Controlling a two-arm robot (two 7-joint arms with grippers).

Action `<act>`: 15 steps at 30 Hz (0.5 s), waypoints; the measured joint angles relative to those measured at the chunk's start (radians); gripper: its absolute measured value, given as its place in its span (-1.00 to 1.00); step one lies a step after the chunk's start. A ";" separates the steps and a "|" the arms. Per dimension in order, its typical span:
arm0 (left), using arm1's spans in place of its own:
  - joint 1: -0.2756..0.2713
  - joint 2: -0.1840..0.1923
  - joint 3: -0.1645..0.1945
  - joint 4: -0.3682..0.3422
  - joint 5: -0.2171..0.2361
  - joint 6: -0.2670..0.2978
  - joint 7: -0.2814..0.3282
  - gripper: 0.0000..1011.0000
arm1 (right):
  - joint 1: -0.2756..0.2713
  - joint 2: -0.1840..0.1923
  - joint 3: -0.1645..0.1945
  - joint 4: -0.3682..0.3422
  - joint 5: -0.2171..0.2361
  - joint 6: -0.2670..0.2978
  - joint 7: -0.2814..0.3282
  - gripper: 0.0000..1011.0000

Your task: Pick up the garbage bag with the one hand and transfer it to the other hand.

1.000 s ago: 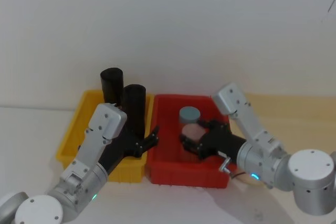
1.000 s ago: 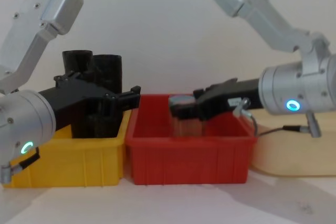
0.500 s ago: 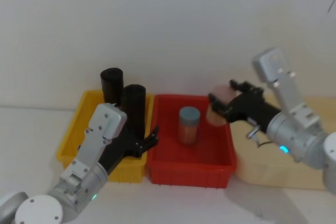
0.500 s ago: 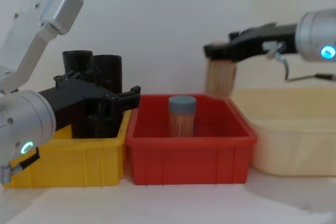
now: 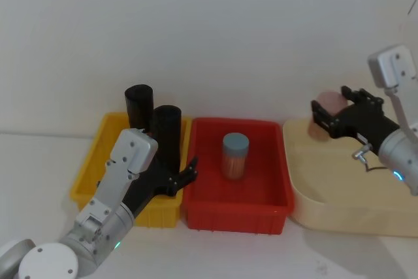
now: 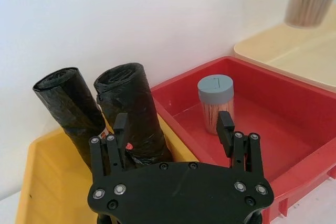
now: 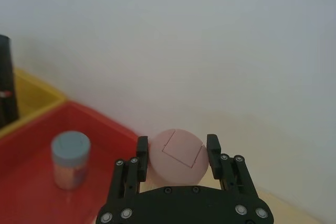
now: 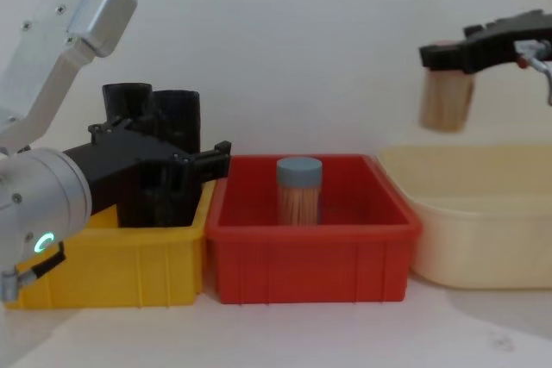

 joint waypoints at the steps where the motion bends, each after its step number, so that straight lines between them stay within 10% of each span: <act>1: 0.000 0.000 0.000 0.000 0.000 0.000 0.000 0.98 | -0.003 0.003 0.003 0.001 -0.001 0.004 -0.001 0.31; 15: 0.000 0.000 0.000 0.000 0.000 0.000 0.000 0.98 | -0.029 0.029 0.009 0.040 -0.017 0.048 0.013 0.72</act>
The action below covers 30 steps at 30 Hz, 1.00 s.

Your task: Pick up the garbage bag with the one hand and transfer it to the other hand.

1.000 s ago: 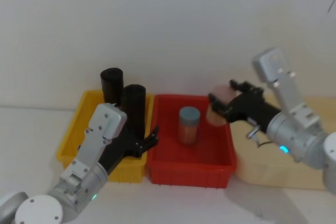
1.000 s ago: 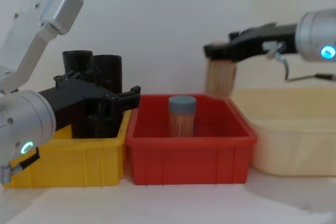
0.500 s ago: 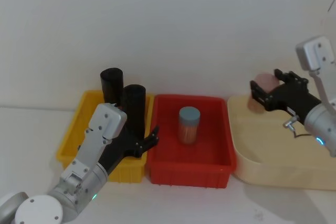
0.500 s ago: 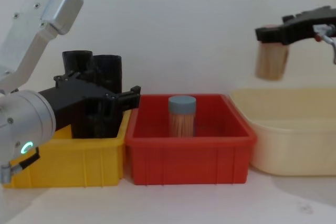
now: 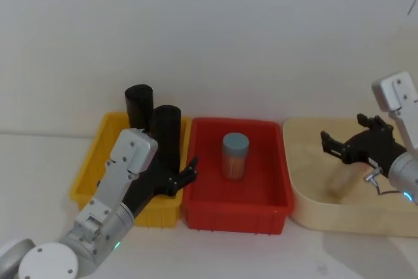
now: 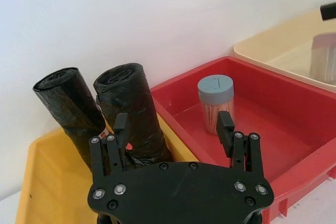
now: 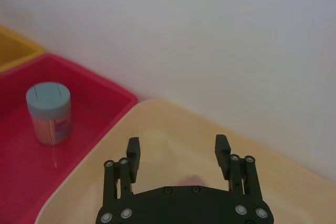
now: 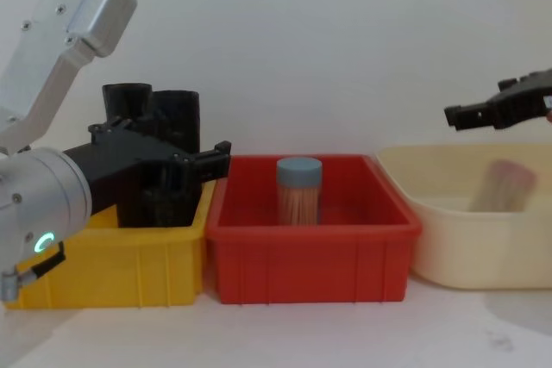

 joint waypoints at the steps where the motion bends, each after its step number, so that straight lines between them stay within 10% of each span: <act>1: 0.000 0.000 0.000 0.000 0.000 0.000 0.000 0.98 | -0.002 0.001 0.000 0.003 -0.001 0.002 0.002 0.78; 30: -0.001 0.006 -0.026 -0.046 -0.046 0.051 -0.051 0.98 | -0.012 0.012 -0.001 0.021 -0.009 0.018 0.012 0.98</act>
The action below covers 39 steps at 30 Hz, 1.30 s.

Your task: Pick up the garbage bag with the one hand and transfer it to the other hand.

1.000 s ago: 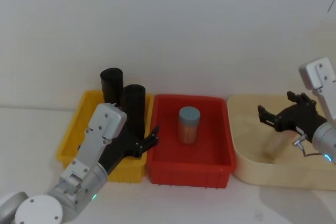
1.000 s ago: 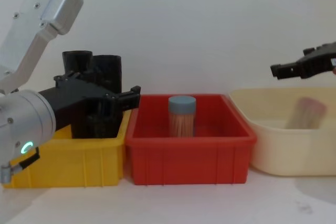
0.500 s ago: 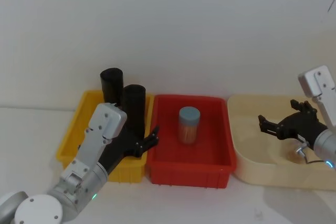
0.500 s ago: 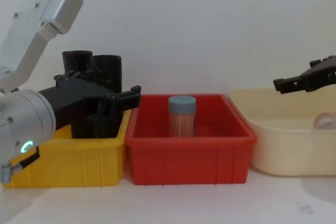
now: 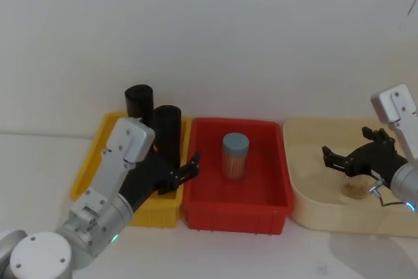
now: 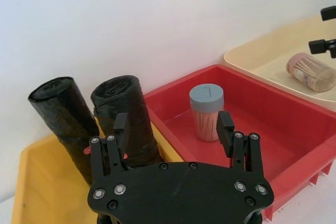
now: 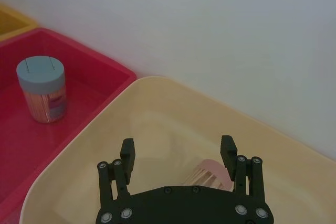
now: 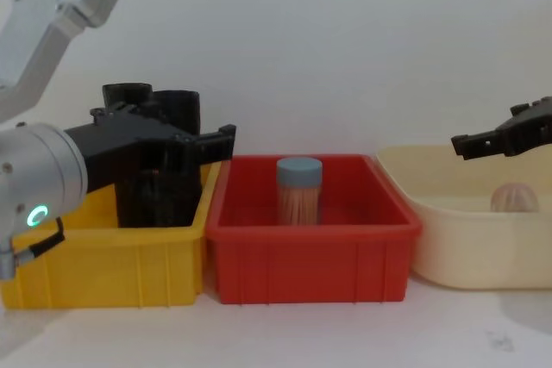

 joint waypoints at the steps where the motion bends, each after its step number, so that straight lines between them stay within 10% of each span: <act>1: 0.000 -0.002 -0.003 -0.003 -0.004 0.009 0.002 0.98 | 0.000 0.000 0.000 0.000 0.000 0.000 0.000 0.98; 39: -0.160 -0.090 -0.085 0.125 -0.106 0.225 -0.052 0.98 | -0.001 0.001 0.000 0.002 -0.001 0.002 0.001 0.98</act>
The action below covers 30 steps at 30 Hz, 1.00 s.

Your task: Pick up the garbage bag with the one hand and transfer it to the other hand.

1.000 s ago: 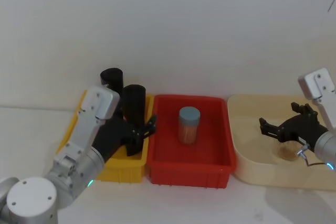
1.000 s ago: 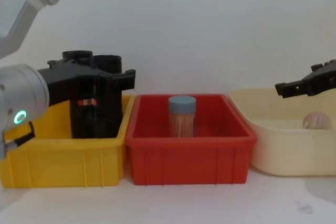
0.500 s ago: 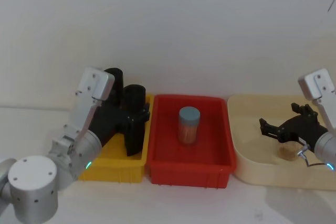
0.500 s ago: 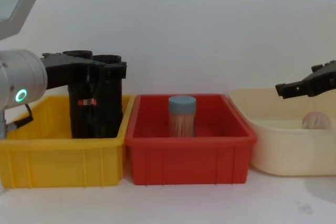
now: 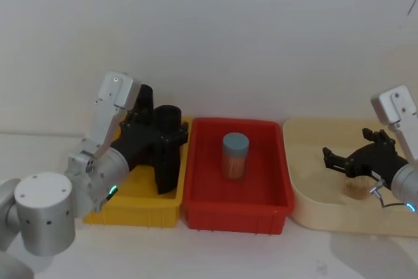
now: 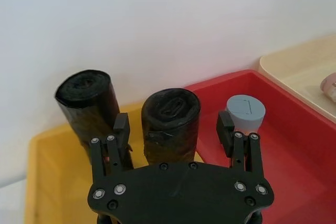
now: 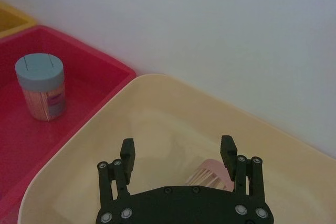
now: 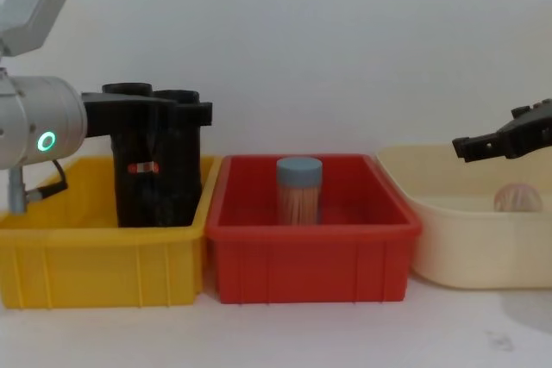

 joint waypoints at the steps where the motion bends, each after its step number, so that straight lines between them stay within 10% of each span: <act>1: -0.010 -0.003 -0.001 0.013 -0.007 0.005 -0.012 0.98 | 0.000 0.000 0.000 0.000 0.000 0.000 0.000 0.98; 12: -0.081 -0.021 0.009 0.114 -0.050 0.048 -0.103 0.98 | 0.000 0.000 0.000 0.000 0.000 0.000 0.000 0.98; 30: -0.139 -0.034 0.025 0.198 -0.081 0.077 -0.173 0.09 | 0.000 0.000 0.000 0.000 0.000 0.000 0.000 0.98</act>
